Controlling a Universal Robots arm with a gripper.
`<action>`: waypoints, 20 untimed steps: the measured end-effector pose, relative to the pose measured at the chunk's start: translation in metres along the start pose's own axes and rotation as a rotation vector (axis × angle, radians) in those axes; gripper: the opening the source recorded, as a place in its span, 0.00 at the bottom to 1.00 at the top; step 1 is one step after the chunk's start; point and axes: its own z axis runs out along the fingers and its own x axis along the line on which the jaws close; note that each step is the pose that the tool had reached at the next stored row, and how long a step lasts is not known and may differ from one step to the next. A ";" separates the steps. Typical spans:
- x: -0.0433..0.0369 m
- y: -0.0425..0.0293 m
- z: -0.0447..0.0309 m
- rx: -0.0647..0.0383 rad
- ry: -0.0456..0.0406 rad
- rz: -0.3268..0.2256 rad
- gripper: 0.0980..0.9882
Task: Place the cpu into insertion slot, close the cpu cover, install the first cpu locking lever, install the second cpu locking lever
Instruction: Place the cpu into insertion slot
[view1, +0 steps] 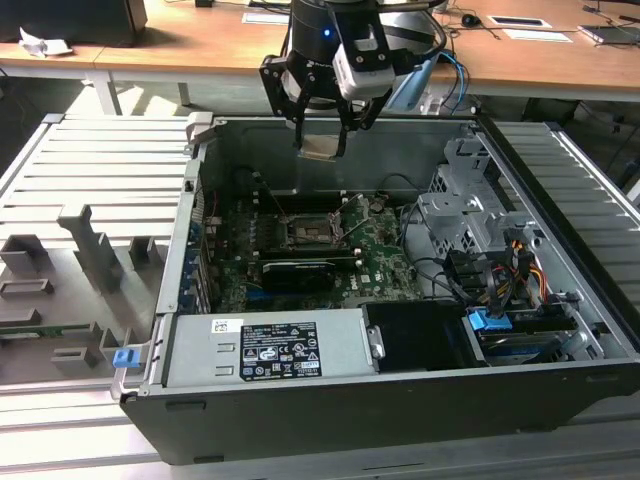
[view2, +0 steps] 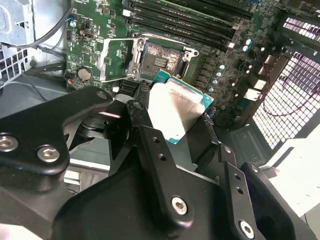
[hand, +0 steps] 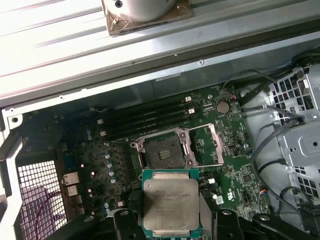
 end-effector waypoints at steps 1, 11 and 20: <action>0.0000 0.0000 0.0000 0.000 -0.0002 0.002 0.50; 0.0000 0.0000 0.0000 0.000 -0.0020 0.022 0.50; 0.0000 0.0000 0.0000 -0.001 -0.0048 0.054 0.50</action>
